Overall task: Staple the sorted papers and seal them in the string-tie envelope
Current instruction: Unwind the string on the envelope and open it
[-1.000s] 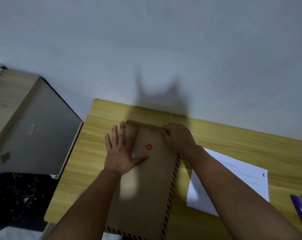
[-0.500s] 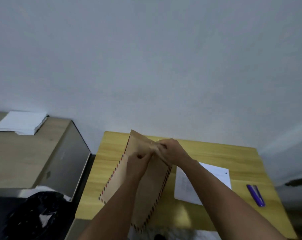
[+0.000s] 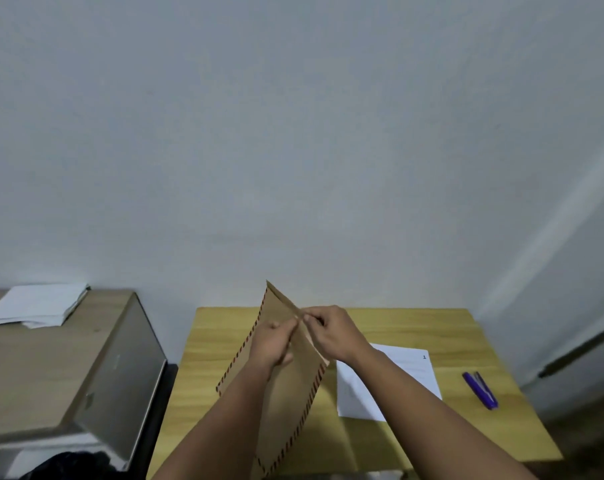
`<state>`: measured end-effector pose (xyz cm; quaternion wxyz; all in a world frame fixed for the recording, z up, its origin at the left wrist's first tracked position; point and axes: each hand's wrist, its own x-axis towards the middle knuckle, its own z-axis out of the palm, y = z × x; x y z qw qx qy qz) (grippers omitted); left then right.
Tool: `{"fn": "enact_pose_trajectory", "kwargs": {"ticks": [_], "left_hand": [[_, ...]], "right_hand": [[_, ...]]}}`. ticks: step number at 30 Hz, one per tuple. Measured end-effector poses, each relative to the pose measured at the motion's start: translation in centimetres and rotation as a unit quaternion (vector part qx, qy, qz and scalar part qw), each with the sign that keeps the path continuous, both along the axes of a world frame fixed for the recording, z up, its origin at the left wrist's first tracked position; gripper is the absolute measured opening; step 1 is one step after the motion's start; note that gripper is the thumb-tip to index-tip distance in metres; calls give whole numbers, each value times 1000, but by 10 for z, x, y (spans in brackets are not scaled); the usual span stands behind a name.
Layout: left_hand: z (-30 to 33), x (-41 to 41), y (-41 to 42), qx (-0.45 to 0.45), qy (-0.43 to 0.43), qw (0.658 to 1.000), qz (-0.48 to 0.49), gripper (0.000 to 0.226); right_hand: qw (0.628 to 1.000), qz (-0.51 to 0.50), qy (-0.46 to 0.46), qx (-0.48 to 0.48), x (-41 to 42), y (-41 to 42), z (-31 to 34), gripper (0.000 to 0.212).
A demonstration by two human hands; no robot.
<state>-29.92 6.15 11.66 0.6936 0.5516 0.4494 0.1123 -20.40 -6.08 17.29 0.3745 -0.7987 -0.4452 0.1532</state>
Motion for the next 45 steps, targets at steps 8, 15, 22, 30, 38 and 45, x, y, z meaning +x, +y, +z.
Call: {"fn": "enact_pose_trajectory", "kwargs": {"ticks": [8,15,22,30,38,45], "left_hand": [[-3,0,-4,-27,-3,999,-23,21],[-15,7,-21,-34,17,998,-42,23],[-30,9,-43,-43,14,996,-74,35],[-32,34,-56,-36,40,998,-45,35],[-28,83,-65,64,126,990,8,48],[-35,113,-85,270,224,935,-47,27]], "right_hand": [[999,-28,-1,-15,-13,-11,-3,36],[998,-57,25,-25,-16,-23,-18,28],[987,-126,102,3,-2,-28,-31,28],[955,-160,250,16,30,-31,-44,25],[976,-97,196,-12,70,-29,-56,26],[990,-94,96,-55,114,-45,-75,25]]}}
